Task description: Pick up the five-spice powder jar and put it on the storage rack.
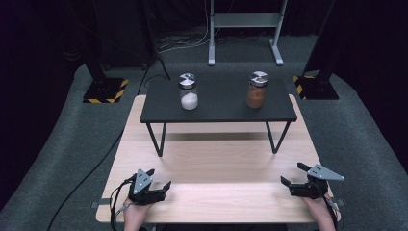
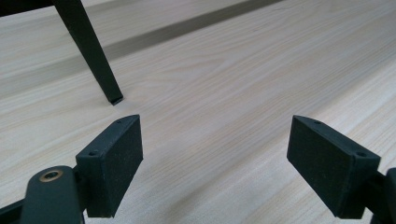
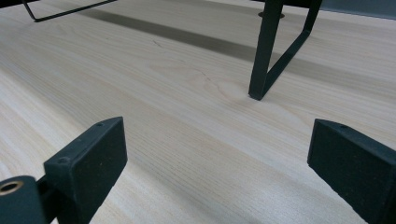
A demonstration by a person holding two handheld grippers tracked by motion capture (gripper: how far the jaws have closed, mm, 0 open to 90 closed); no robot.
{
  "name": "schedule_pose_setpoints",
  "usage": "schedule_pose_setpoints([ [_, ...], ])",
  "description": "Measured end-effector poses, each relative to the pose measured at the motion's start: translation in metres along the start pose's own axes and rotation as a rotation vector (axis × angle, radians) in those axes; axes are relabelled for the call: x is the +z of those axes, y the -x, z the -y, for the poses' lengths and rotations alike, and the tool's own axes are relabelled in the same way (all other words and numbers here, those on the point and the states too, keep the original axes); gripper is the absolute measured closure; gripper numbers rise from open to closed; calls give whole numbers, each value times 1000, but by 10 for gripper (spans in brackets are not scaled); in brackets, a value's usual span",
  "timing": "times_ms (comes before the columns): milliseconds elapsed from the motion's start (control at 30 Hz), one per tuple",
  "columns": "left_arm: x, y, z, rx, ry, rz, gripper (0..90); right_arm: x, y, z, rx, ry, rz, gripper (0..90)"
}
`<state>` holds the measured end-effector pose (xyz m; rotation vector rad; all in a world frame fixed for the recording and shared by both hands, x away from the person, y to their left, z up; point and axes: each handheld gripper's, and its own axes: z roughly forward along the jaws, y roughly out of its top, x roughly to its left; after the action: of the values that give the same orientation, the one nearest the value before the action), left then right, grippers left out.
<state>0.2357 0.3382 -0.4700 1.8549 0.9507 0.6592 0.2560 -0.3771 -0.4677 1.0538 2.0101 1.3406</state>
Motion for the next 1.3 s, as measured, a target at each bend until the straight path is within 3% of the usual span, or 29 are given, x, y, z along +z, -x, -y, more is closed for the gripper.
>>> schedule_pose_setpoints([
  [1300,-1,0,1,6,4,7,174,2,5,-4,3,-23,-26,71],
])
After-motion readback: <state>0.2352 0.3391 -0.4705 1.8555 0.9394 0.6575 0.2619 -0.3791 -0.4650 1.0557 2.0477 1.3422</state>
